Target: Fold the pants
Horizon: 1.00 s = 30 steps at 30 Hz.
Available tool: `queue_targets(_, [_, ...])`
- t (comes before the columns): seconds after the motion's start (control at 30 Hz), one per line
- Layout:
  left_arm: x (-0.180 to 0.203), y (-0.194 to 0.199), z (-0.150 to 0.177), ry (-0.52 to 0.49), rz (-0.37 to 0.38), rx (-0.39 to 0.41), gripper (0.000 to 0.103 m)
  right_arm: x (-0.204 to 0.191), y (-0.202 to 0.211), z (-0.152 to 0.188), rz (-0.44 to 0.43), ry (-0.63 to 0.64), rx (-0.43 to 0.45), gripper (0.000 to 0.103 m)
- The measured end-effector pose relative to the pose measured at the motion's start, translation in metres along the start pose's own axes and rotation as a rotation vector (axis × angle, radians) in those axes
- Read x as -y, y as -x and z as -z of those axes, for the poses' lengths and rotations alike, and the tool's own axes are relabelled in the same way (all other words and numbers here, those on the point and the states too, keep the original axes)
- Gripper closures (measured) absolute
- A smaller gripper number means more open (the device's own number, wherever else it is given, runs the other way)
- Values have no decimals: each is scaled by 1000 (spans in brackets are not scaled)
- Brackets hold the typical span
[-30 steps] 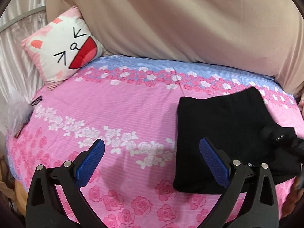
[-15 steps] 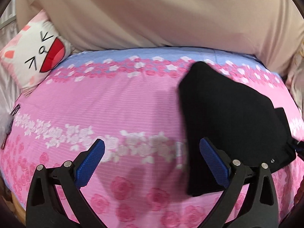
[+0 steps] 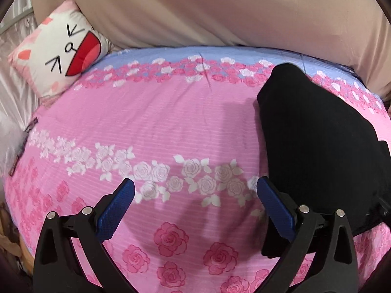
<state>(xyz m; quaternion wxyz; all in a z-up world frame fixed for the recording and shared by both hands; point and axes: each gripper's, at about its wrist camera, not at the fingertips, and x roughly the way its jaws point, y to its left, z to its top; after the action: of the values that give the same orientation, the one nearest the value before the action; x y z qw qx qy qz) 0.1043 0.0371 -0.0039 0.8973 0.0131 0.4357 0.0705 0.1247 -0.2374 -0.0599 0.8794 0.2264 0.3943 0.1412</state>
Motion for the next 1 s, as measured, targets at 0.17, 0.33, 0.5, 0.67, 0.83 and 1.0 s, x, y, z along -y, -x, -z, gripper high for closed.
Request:
queue_targets(0.17, [-3, 19, -3, -14, 41, 53, 5, -18, 82, -25, 142, 109, 194, 90])
queue_targets(0.33, [15, 4, 5, -44, 92, -2, 5, 60, 51, 1, 479, 22, 22, 91])
queue_targets(0.5, [36, 9, 12, -111, 179, -21, 5, 71, 103, -2, 297, -166, 165, 72])
queue_targets(0.67, [71, 36, 25, -269, 238, 54, 5, 68, 80, -3, 93, -173, 54, 52])
queue_targets(0.83, [94, 23, 42, -364, 143, 53, 5, 42, 38, -2, 189, -59, -2, 49])
queue_targets(1.0, [86, -2, 46, -396, 107, 39, 5, 1, 57, -17, 190, 82, 38, 80])
